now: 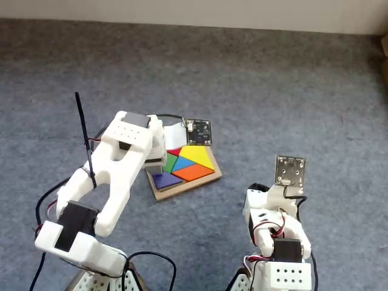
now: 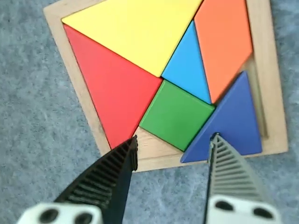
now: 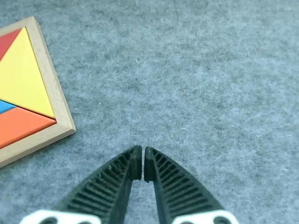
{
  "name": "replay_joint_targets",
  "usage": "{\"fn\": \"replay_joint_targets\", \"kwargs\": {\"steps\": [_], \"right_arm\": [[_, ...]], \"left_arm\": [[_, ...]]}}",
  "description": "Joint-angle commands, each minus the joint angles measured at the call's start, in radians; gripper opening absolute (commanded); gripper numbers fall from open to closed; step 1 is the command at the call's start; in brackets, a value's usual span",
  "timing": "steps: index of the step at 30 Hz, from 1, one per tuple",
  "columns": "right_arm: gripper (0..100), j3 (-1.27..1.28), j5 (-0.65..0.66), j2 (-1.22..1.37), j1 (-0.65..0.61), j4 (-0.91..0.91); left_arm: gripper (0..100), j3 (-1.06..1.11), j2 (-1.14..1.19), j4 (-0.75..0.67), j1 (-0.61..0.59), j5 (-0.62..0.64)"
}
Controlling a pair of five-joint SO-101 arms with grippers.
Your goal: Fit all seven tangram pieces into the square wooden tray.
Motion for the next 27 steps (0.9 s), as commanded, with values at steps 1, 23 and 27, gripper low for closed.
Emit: {"fn": "replay_joint_targets", "kwargs": {"steps": [1, 23, 27], "right_arm": [[3.1, 0.114, -0.006, -0.018, 0.010, -0.016], [3.1, 0.114, -0.006, -0.018, 0.010, -0.016], [3.1, 0.114, -0.006, -0.018, 0.010, -0.016]], "left_arm": [[24, -0.004, 0.002, -0.018, 0.042, 0.040], [22, 0.116, -0.437, 0.055, 0.120, 0.371], [10, 0.277, -0.719, 0.054, 0.119, 0.371]]}}
